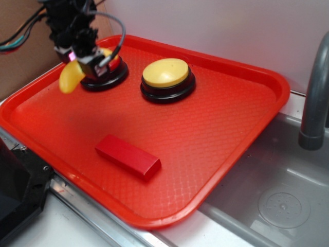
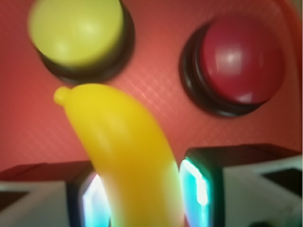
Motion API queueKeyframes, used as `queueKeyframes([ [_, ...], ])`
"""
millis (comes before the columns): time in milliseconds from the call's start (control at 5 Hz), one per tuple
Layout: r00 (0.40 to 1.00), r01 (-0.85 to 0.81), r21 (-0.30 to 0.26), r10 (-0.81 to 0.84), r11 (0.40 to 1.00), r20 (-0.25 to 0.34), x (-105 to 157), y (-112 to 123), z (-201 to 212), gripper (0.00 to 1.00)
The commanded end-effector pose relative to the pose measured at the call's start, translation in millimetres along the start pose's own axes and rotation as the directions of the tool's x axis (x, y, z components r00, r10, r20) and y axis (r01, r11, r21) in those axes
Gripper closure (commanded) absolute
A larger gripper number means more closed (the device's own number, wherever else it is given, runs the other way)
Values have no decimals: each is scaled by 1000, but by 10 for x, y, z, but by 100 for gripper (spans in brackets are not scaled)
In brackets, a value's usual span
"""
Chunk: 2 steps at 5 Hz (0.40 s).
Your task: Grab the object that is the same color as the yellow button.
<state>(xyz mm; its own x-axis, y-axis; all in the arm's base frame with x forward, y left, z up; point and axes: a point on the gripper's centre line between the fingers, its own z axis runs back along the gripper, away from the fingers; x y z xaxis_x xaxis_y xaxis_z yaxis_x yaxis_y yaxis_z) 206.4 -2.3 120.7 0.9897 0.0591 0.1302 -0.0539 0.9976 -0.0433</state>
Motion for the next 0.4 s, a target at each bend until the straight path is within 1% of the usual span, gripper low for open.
queueKeyframes([
  [0,991,18,-76,-7,997,135,297,-337,789,100],
  [200,995,-4,-81,12,997,97,270,-317,758,100],
])
